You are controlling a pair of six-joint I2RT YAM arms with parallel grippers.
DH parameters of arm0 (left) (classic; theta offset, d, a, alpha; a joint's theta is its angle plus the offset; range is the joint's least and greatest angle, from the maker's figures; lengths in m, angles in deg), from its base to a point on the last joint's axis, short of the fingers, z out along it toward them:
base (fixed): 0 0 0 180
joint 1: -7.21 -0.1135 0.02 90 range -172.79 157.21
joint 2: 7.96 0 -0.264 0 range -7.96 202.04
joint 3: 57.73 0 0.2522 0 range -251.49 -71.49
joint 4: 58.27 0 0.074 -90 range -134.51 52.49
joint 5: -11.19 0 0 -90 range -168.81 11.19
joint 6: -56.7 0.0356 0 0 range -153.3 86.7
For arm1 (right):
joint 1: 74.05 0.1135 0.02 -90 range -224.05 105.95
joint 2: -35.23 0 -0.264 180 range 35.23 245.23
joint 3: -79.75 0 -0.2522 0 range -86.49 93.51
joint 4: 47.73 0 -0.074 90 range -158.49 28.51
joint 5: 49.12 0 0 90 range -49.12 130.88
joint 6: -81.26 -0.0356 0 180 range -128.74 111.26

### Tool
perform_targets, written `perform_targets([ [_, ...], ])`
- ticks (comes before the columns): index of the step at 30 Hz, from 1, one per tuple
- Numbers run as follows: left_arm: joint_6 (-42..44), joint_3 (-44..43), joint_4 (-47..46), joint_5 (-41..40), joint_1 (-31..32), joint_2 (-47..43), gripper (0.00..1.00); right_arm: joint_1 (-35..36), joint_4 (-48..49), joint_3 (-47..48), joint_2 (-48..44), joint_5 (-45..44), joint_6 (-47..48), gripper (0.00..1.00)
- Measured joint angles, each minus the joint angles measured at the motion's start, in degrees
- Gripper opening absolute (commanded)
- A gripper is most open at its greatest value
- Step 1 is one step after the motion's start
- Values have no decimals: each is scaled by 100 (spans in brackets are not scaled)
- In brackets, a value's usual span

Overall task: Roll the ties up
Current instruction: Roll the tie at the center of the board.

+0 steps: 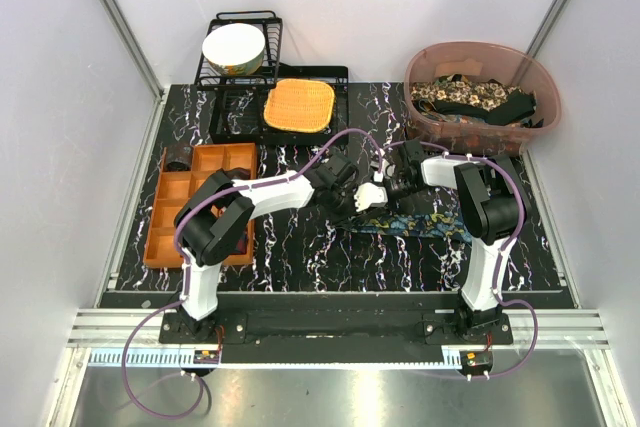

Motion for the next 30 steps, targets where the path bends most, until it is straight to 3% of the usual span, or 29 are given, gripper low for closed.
perform_targets([
  [6,-227,216,-490,297,-92,-24,47,0,-352,103,4,-278,184,0],
  [19,-1123,1899,-3960,1930,-575,-140,58,-2,-1233,391,323,-901,389,0],
  [22,-1217,2083,-4603,2124,-575,-28,54,-11,-1410,457,389,-973,426,0],
  [25,-1246,2186,-5029,2347,-592,85,45,-11,-1558,551,452,-1023,448,0],
  [29,-1075,2208,-5167,2503,-599,151,24,-24,-1679,634,516,-1029,487,0],
  [30,-994,2208,-5132,2500,-599,151,18,-26,-1718,658,533,-1025,509,5],
])
